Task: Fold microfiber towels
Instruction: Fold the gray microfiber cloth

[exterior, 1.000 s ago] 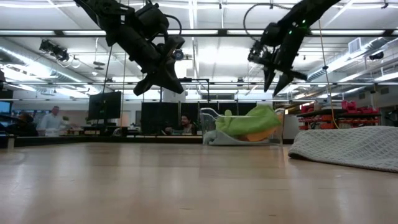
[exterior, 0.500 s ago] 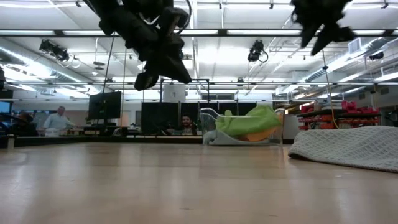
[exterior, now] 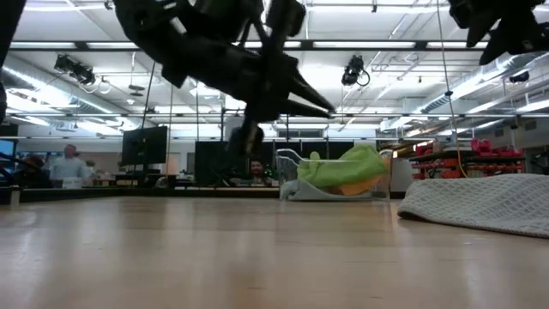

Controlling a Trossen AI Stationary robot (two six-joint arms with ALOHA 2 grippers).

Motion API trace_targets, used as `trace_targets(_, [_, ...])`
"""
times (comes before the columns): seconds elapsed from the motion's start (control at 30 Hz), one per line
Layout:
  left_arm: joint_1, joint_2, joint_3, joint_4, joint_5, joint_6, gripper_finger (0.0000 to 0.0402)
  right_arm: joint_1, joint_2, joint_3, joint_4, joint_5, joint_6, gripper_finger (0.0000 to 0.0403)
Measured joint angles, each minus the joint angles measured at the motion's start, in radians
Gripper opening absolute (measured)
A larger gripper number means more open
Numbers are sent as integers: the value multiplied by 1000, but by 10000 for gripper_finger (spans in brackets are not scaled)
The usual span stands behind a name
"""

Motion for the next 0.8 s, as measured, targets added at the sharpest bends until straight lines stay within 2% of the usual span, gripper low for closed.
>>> trace_targets(0.2, [1, 98, 0, 220, -176, -145, 31, 164, 3, 0, -2, 4, -56, 172])
trace_targets(0.37, [-18, 117, 0, 249, -271, -170, 24, 306, 3, 0, -1, 4, -85, 172])
trace_targets(0.57, [-45, 117, 0, 251, -286, -107, 27, 433, 3, 0, -1, 4, -84, 172])
trace_targets(0.8, [-44, 117, 0, 251, -289, -112, 36, 490, 3, 0, -1, 4, -84, 172])
